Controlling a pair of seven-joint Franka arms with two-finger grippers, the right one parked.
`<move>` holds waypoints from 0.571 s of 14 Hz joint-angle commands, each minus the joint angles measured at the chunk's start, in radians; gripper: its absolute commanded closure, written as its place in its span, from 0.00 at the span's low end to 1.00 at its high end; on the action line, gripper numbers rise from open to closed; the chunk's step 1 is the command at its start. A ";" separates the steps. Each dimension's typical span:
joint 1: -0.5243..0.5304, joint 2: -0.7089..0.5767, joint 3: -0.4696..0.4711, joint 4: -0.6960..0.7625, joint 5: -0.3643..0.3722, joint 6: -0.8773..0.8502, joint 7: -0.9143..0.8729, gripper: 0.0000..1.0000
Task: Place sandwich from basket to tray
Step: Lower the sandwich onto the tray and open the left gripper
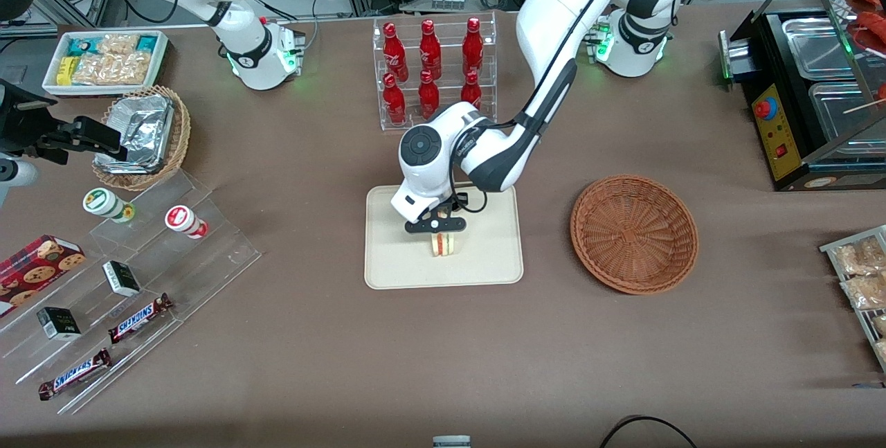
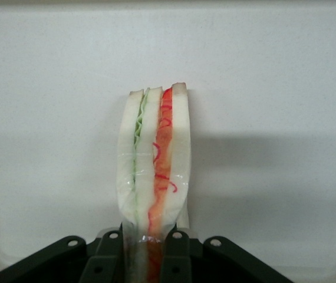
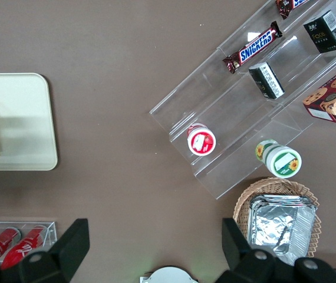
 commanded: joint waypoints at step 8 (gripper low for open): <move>-0.010 -0.125 0.018 0.025 0.031 -0.120 -0.076 0.00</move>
